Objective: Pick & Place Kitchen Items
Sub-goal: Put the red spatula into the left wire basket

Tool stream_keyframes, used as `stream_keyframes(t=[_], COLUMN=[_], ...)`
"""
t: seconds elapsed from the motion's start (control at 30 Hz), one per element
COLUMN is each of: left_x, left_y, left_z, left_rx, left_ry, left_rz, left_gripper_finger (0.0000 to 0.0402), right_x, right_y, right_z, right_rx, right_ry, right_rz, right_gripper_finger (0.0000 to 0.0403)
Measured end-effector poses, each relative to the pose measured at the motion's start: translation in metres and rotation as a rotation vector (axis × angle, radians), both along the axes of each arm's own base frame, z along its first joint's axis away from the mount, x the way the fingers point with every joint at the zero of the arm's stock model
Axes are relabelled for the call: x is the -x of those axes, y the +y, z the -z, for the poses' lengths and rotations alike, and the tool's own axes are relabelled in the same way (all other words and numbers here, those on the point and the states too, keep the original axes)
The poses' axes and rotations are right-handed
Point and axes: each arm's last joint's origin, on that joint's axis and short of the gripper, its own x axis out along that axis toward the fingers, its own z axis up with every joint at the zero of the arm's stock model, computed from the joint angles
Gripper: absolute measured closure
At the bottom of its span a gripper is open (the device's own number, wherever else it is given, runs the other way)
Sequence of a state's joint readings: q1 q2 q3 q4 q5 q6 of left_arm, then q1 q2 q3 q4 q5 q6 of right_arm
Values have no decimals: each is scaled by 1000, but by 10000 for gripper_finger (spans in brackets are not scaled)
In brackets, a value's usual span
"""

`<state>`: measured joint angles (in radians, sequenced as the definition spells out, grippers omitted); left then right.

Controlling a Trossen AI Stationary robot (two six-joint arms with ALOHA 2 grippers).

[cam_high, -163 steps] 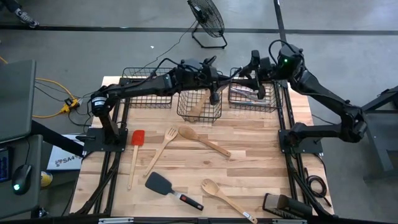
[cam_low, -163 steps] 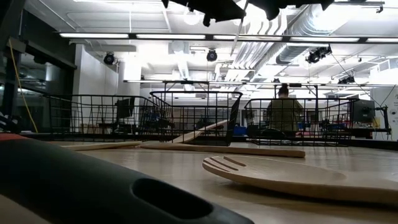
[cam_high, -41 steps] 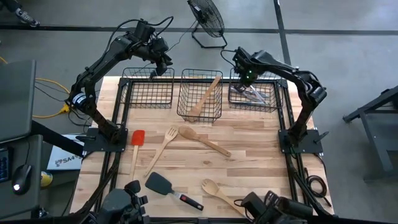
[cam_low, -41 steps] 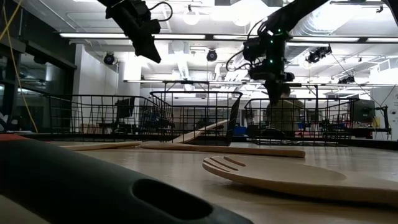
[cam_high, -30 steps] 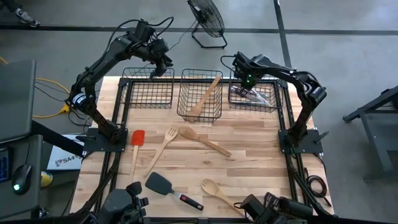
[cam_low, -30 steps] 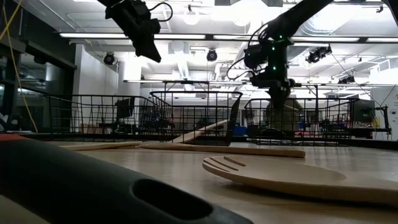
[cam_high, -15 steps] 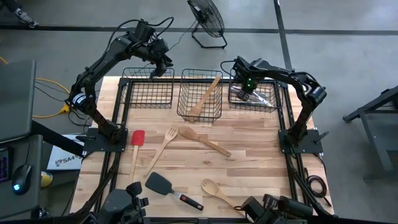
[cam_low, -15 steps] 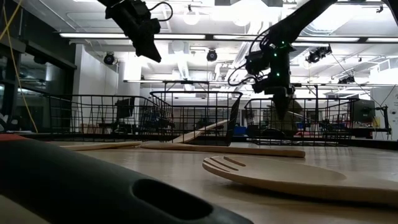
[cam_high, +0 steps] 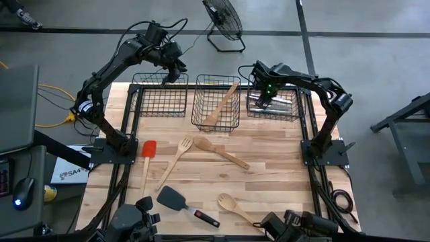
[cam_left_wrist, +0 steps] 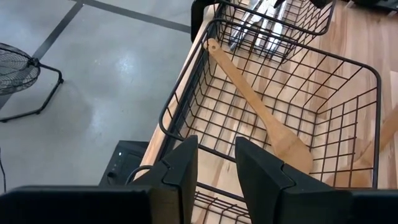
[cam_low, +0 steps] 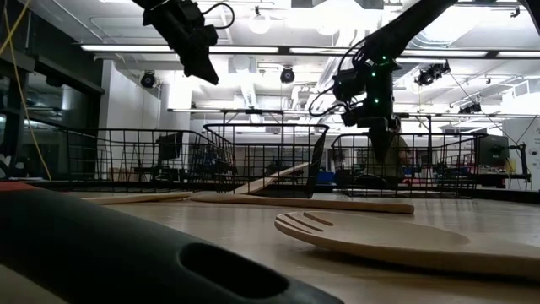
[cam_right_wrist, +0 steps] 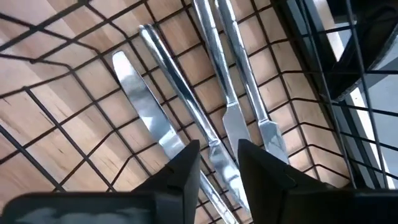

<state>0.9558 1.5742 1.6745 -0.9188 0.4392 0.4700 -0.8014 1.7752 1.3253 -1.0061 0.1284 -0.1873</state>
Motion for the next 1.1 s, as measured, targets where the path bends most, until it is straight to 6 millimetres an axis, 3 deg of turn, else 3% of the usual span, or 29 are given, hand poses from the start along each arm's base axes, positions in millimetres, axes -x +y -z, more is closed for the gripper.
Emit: stream_keyframes(t=[0.37, 0.87, 1.1], left_x=[2, 0, -15], left_y=[-3, -20, -45], left_z=[3, 12, 18], left_rx=[67, 344, 385], left_ry=[21, 89, 236], left_rz=[-28, -224, -282], left_gripper_finger=[298, 298, 298], right_x=[-4, -2, -8], right_y=[11, 24, 27], right_z=[-28, -108, -125], right_rx=[60, 220, 238], right_ry=[-100, -690, -876], right_rz=[21, -94, -236], right_gripper_finger=[280, 280, 280])
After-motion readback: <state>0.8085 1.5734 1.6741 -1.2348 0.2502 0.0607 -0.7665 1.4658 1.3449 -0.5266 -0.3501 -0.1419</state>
